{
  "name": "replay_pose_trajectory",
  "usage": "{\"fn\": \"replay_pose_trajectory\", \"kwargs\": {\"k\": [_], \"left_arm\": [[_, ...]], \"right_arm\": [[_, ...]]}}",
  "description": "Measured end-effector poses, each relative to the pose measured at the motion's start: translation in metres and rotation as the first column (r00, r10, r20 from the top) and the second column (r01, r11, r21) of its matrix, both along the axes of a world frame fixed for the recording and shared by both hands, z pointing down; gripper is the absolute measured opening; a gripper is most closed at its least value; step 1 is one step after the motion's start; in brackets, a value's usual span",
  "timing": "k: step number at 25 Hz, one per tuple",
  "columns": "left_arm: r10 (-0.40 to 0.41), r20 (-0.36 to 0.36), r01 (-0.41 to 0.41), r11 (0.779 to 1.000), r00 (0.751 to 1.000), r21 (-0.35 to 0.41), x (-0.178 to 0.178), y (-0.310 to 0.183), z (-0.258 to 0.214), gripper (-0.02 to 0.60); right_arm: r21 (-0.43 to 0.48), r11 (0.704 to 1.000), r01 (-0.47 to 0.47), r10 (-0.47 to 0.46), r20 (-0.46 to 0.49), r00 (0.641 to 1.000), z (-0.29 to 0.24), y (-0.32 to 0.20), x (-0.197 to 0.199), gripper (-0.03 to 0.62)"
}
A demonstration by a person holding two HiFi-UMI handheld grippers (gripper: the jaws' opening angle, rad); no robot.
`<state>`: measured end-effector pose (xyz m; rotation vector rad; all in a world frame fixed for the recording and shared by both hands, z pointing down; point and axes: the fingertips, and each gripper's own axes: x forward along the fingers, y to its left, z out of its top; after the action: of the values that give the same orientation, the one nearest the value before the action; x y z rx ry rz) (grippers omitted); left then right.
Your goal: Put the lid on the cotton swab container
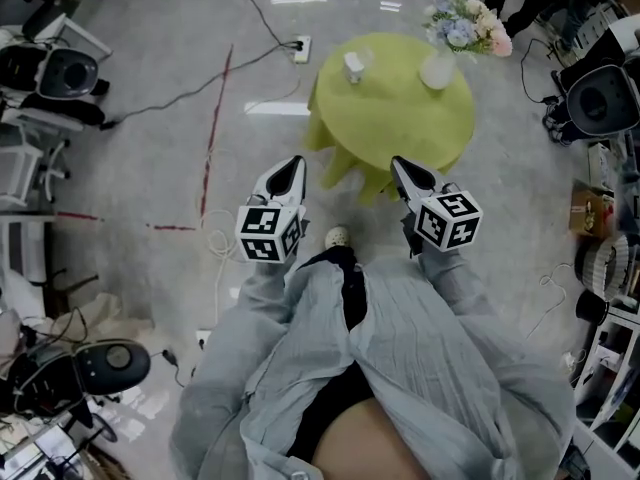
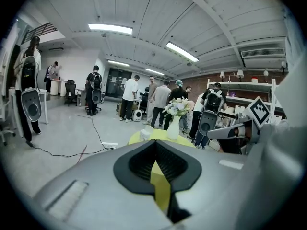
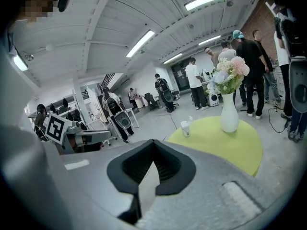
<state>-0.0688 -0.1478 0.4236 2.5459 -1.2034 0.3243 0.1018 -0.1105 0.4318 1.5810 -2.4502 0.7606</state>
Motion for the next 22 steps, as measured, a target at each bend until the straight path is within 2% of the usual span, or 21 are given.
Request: {"fn": "replay_pose_trajectory", "kwargs": {"k": [10,22], "left_arm": [[0.028,-0.004,-0.028,1.000,1.000,-0.012,-0.021,-0.040,0.008,0.017],[0.030,-0.027,-0.031,0.997,0.999,-0.073,-0.028,-0.022,0.031,0.017]], "right_arm": [[-0.013,1.000,-0.025,0.025,-0.010,1.000,0.007,-0.035,-0.022,0.002],[-0.071,0.996,-0.049,0.048,-0.018,0.999,0.023,-0.026,-0.017,0.002]]}}
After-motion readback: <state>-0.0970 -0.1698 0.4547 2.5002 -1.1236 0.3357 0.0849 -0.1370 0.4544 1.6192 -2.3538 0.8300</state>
